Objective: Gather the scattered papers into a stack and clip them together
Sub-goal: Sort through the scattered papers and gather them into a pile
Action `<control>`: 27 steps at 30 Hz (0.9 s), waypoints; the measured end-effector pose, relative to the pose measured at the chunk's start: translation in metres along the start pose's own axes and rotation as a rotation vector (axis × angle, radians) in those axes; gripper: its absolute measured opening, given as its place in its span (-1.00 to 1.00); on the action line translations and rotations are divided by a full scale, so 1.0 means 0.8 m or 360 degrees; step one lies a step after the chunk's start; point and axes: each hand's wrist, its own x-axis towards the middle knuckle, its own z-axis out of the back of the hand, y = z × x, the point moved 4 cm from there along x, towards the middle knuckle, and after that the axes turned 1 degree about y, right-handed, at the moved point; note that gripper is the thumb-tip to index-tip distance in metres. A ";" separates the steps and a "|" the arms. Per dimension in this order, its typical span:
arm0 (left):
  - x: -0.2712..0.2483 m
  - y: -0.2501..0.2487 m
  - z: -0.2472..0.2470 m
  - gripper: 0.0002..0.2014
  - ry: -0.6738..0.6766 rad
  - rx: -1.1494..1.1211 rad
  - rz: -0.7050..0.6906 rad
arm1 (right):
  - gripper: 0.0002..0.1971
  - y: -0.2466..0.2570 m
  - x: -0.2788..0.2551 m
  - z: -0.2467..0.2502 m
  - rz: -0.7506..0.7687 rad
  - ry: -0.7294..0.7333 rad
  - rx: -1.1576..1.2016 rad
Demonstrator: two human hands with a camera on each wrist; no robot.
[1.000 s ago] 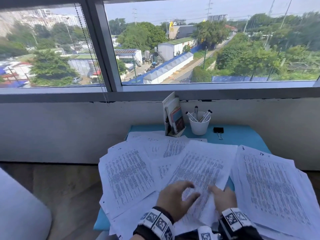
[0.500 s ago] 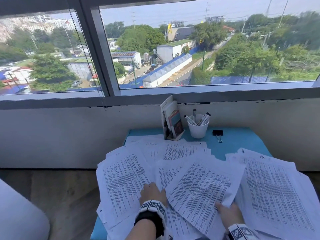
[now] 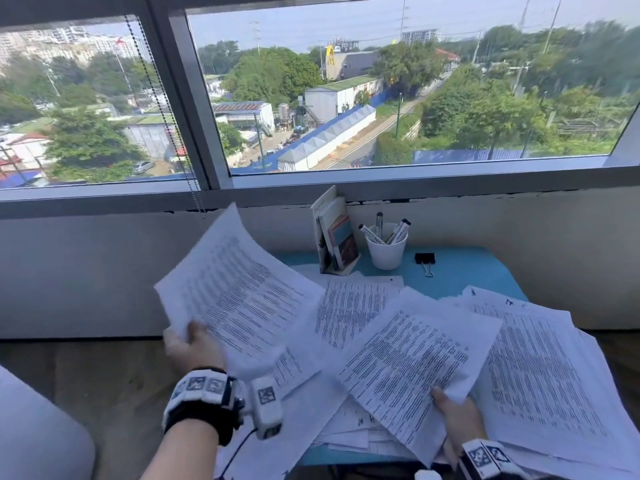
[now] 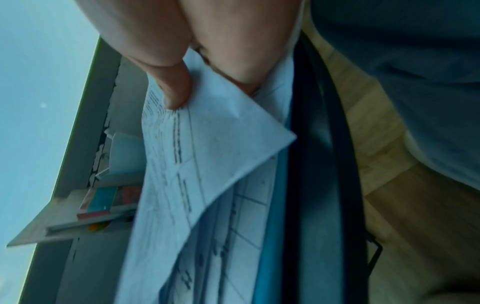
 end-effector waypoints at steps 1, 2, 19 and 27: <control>0.015 -0.003 0.005 -0.82 -0.0047 -0.0074 0.0040 | -0.67 0.001 -0.002 -0.003 0.0023 -0.0004 -0.0041; 0.021 -0.005 0.002 -0.84 0.0039 -0.0101 0.0078 | -0.63 0.000 0.002 -0.003 0.0063 0.0002 -0.0102; -0.176 0.073 -0.102 -0.83 0.1806 0.1502 -0.0658 | 0.38 -0.002 0.019 -0.020 0.0049 0.0513 -0.0269; -0.099 0.111 -0.071 -0.30 0.1708 0.1959 -0.0648 | -0.60 0.001 0.017 -0.017 0.0014 0.0388 -0.0524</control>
